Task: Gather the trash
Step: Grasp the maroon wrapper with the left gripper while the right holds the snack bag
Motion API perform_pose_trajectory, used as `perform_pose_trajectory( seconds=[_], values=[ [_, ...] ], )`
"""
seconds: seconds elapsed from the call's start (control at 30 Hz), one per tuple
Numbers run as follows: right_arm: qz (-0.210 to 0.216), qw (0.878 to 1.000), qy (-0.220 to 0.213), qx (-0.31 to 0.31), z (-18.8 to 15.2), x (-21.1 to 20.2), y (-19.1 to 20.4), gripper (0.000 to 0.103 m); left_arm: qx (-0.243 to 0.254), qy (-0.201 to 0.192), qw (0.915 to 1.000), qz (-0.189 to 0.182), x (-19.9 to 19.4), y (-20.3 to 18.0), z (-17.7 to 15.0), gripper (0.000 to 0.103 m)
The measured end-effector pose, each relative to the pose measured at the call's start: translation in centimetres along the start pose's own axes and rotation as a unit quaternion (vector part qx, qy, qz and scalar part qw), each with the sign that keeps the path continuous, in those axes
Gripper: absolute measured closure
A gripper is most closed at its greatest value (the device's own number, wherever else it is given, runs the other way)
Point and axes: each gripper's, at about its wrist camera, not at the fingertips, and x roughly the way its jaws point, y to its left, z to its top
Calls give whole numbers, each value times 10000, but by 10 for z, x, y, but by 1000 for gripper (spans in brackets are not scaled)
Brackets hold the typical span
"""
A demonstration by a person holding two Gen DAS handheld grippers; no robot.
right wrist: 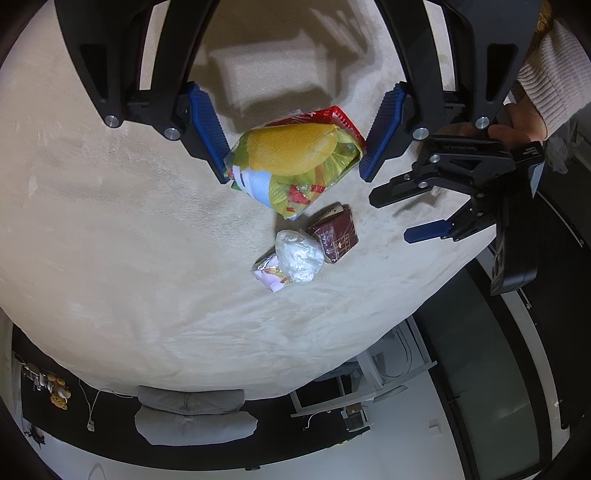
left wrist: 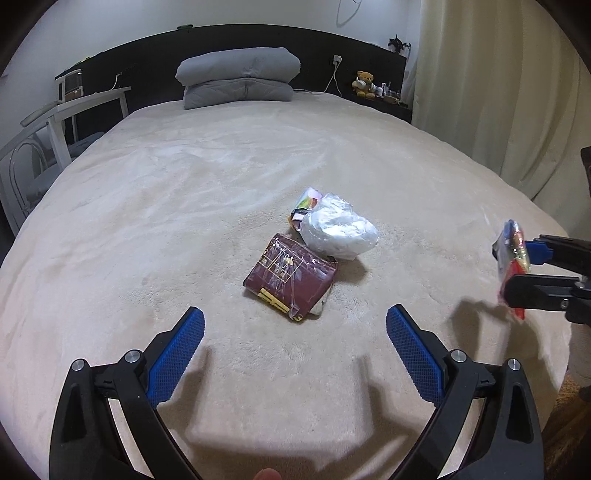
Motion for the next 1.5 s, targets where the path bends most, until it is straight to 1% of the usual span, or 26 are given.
perform_pose_trajectory(
  seconds=[0.07,0.13,0.23,0.37,0.43,0.5,0.57,0.63,0.67,1.0,1.4,1.5],
  values=[
    [-5,10000,-13,4,-1,-4,-3,33,129,91,9998,100,10,-3,3,7],
    [-1,10000,-16,1,-2,-7,-6,33,202,168,9996,108,20,-5,6,7],
    [-13,10000,-23,-19,-3,-10,-10,33,236,356,9989,194,34,-5,12,7],
    [-45,10000,-23,-23,-5,-13,-16,33,251,438,9985,216,47,-4,18,7],
    [-73,10000,-27,-30,-5,-14,-20,33,301,492,9979,299,53,-4,20,7],
    [-83,10000,-19,-26,-6,-14,-22,33,264,557,9976,317,59,-3,22,14],
    [-101,9999,-12,-34,-6,-14,-24,33,269,665,9969,324,64,-2,21,25],
    [-100,9999,-3,-15,-6,-14,-26,33,312,726,9964,311,68,-3,19,30],
    [-104,9999,-6,-13,-6,-14,-26,33,331,719,9964,308,68,-3,19,35],
    [-124,9999,6,-26,-5,-15,-26,33,428,583,9970,265,56,-8,18,36],
    [-171,9998,-26,51,-9,-18,-22,33,102,446,9986,248,25,-1,10,36],
    [-165,9998,-44,77,-13,-21,-19,33,-12,370,9991,186,13,0,7,36]
  ],
)
